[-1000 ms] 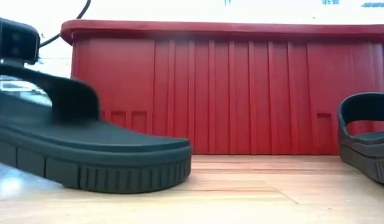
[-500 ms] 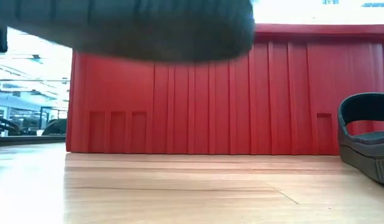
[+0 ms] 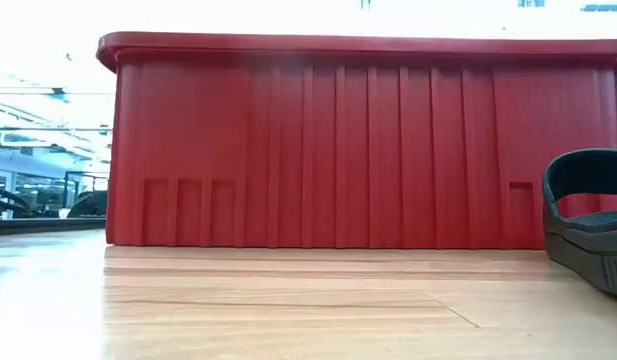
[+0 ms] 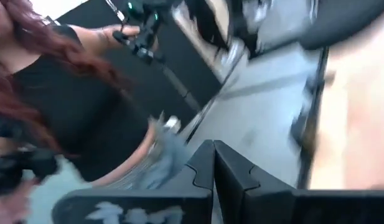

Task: Pick and place slides into bin
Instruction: Put the black slipper into the red bin

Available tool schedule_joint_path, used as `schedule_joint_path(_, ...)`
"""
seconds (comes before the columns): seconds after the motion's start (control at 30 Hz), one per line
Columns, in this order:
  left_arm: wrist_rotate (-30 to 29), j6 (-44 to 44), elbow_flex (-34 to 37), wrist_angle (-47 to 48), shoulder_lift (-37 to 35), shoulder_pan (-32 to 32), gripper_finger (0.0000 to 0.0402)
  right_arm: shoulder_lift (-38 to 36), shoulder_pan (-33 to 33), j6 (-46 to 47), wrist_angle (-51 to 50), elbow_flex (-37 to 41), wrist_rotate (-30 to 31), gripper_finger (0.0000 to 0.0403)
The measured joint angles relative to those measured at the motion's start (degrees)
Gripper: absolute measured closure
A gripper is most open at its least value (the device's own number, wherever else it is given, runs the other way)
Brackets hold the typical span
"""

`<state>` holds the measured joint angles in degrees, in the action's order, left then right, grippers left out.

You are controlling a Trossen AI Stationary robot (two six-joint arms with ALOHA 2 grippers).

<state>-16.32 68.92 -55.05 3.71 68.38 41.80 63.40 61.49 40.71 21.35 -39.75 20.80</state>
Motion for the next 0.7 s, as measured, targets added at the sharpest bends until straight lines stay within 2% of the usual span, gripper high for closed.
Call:
schedule_joint_path(0.17, -0.01, -4.22, -7.48, 10.93, 0.00, -2.46, 0.0402, -2.97, -0.02, -18.70, 1.75, 0.00, 11.18, 0.0403)
schedule_joint_path(0.33, 0.55, -10.59, -12.30, 14.27, 0.00, -5.46, 0.0402, -5.43, -0.04, -37.58, 3.69, 0.00, 26.75, 0.0403)
schedule_joint_path(0.43, 1.31, -14.07, -14.10, 14.23, 0.00, -7.72, 0.0402, -5.79, -0.48, -49.89, 6.50, 0.00, 33.21, 0.0403)
schedule_joint_path(0.57, 2.19, -18.21, -15.66, 14.09, -0.02, -10.76, 0.0402, -5.75, -3.10, -63.19, 10.12, 0.00, 37.27, 0.0403)
schedule_joint_path(0.7, 4.71, -20.80, -15.76, 14.06, -0.07, -14.24, 0.0402, -5.75, -7.62, -71.60, 13.46, 0.00, 39.44, 0.0399)
